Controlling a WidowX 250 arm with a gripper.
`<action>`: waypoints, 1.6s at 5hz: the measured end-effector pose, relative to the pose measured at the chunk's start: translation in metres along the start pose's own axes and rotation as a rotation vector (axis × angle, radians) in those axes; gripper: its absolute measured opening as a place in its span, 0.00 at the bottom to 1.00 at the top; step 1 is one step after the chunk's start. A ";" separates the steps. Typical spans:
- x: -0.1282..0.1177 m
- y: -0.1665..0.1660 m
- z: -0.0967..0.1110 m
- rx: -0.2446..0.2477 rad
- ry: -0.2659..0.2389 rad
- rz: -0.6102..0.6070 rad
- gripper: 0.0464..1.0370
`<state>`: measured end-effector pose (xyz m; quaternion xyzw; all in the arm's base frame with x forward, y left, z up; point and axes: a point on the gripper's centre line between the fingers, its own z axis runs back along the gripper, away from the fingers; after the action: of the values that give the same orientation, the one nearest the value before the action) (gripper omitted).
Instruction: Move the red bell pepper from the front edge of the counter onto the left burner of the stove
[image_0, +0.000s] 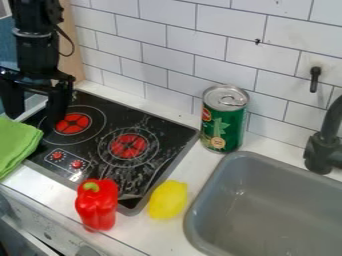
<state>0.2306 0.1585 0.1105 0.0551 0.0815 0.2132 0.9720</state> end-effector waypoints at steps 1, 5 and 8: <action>-0.001 -0.002 -0.007 -0.006 0.026 -0.006 0.96; -0.029 -0.061 0.021 -0.046 -0.216 -0.362 0.96; -0.056 -0.084 0.019 -0.095 -0.166 -0.611 0.96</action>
<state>0.2178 0.0579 0.1248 -0.0002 0.0048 -0.0901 0.9959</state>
